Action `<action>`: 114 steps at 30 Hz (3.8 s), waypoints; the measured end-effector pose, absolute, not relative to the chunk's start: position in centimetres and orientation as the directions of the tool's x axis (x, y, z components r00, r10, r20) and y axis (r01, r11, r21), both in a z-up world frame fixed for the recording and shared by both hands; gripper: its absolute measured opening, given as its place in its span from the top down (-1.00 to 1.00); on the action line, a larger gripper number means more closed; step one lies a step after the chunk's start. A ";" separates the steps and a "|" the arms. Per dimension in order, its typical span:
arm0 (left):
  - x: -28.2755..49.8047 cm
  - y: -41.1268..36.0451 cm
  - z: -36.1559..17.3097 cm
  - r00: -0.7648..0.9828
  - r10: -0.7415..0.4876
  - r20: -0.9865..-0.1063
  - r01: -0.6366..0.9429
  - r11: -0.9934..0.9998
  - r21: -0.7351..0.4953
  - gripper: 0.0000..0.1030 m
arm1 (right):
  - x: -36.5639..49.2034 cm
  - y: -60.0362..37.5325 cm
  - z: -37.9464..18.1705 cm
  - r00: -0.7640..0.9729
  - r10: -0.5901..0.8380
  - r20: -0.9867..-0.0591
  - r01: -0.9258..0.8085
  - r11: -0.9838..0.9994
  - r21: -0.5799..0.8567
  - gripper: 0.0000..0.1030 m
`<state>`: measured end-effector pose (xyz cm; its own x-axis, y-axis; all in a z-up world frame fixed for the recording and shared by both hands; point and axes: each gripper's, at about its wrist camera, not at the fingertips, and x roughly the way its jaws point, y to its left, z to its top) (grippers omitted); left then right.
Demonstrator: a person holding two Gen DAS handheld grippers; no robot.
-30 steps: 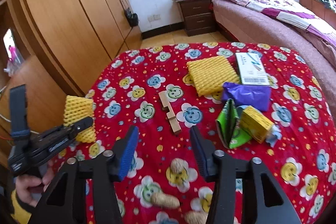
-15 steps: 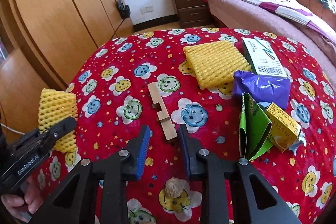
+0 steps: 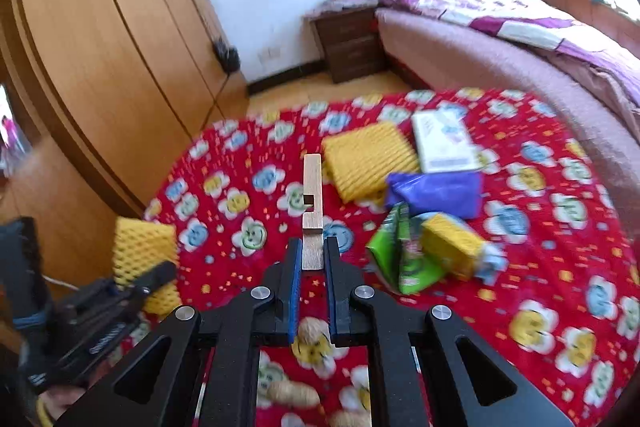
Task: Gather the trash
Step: 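Carry the foam net and wooden stick toward the green-rimmed bucket with both tools, then open both tools over the bucket to drop the foam net and stick, then move both tools back over the remaining items on the bedspread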
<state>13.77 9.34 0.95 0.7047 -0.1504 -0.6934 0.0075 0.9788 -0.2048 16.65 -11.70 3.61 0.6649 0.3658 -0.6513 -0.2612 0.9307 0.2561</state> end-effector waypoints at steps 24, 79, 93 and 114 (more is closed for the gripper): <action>6.8 1.2 6.6 0.693 -0.308 -0.652 0.166 0.948 -0.271 0.66 | 4.4 -25.1 7.6 0.792 0.293 -0.536 -0.057 0.909 0.413 0.81; 13.2 -25.9 7.1 0.408 -0.566 -0.716 0.562 0.774 -0.291 0.66 | 2.1 -43.8 4.1 0.826 0.081 -0.558 0.254 0.830 0.496 0.81; 13.1 -33.8 6.7 0.360 -0.603 -0.712 0.674 0.695 -0.248 0.45 | 0.9 -47.8 1.9 0.811 0.045 -0.583 0.325 0.795 0.513 0.80; 12.7 -28.7 7.5 0.414 -0.579 -0.703 0.587 0.760 -0.280 0.20 | -0.7 -46.3 3.1 0.839 0.036 -0.542 0.302 0.799 0.520 0.60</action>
<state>12.66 -28.71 7.46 0.4139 -0.5789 -0.7026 0.5872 0.7595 -0.2798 -0.72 -46.33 3.05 0.8394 0.0356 -0.5423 0.3020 0.7990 0.5200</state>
